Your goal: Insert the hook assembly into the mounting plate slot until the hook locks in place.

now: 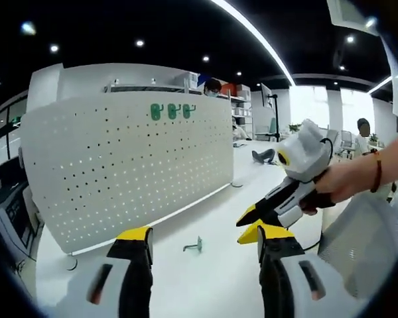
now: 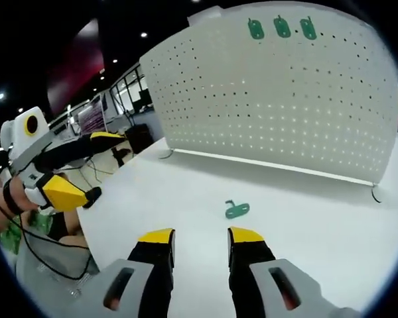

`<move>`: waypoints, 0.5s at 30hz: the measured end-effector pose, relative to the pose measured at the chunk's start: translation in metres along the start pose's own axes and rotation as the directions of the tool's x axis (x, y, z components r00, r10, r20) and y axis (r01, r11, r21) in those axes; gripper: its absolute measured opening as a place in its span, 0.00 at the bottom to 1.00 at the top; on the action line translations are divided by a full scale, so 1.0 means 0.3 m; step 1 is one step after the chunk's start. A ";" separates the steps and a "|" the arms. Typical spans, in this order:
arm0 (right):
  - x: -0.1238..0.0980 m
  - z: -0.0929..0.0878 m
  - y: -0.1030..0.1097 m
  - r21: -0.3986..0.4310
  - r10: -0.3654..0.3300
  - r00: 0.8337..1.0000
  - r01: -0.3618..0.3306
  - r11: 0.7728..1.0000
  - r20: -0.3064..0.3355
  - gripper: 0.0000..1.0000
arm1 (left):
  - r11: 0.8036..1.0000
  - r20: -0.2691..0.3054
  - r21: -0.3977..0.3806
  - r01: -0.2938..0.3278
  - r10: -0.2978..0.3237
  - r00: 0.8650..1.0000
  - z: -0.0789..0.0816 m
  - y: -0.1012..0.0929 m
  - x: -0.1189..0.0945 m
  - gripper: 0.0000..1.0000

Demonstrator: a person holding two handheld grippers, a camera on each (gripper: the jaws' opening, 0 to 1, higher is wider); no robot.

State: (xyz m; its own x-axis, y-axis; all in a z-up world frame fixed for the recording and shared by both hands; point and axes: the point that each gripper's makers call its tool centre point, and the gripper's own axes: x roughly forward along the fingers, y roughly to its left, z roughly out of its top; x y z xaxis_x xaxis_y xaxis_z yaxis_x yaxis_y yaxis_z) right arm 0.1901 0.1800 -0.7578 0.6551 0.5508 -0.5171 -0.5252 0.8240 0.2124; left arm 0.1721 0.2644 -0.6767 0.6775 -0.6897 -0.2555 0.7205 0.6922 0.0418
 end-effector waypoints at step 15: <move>0.112 0.001 -0.037 0.020 0.000 0.998 0.001 1.000 -0.055 0.29 | 0.999 -0.006 -0.026 0.037 -0.037 0.999 -0.036 -0.023 0.014 0.65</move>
State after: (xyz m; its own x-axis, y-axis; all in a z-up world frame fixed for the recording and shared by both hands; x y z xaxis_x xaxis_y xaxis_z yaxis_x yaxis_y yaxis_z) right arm 0.2181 0.1892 -0.7772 0.6244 0.5424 -0.5621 -0.5132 0.8274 0.2284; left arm 0.1685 0.2591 -0.6885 0.6496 -0.7133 -0.2631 0.7407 0.6718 0.0074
